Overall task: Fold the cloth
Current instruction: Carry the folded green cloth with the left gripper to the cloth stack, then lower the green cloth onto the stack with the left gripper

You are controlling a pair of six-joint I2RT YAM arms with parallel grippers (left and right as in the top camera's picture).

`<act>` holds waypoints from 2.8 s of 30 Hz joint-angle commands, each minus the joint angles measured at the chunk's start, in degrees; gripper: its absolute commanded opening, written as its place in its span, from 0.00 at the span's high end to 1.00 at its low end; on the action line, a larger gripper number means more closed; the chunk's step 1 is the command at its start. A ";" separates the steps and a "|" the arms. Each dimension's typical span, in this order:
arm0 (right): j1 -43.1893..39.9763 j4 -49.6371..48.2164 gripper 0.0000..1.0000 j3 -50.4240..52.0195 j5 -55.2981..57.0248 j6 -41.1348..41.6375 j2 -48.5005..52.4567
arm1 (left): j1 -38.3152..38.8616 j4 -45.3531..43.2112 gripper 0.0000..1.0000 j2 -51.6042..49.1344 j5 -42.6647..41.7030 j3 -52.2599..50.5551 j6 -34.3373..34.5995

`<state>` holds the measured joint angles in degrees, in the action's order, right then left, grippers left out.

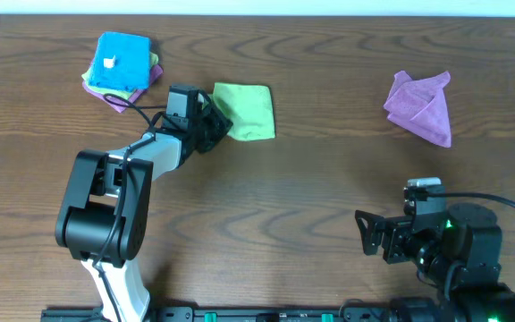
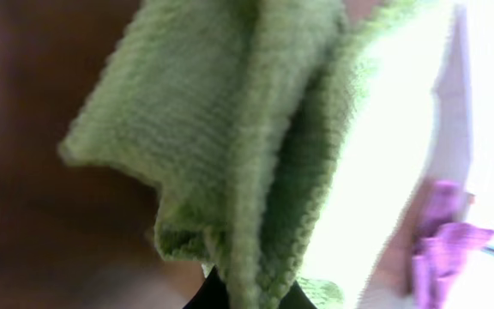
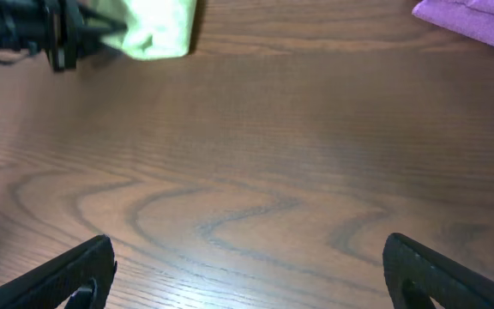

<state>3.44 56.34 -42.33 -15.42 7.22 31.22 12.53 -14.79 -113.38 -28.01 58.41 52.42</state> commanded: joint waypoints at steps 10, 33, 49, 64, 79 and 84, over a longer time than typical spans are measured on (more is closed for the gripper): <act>-0.46 0.04 0.01 0.46 0.20 0.66 -0.15 | -8.96 21.97 0.94 6.25 13.46 30.91 -13.90; -0.46 0.04 0.01 0.46 0.20 0.66 -0.15 | -16.79 15.02 0.94 -4.98 28.33 35.89 -21.42; -0.46 0.04 0.01 0.46 0.20 0.66 -0.15 | -17.20 29.46 0.82 -5.11 35.39 35.89 -22.88; -0.46 0.04 0.01 0.46 0.20 0.66 -0.15 | -20.94 42.18 0.32 -3.98 37.42 35.89 -25.27; -0.46 0.04 0.01 0.46 0.20 0.66 -0.15 | -23.17 42.62 0.05 4.74 37.22 35.89 -28.72; -0.46 0.04 0.01 0.46 0.20 0.66 -0.15 | -23.17 46.82 0.05 7.87 33.79 35.89 -32.63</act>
<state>3.44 56.31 -42.24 -15.42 7.22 31.22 -10.35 30.92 -108.20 7.35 93.69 23.03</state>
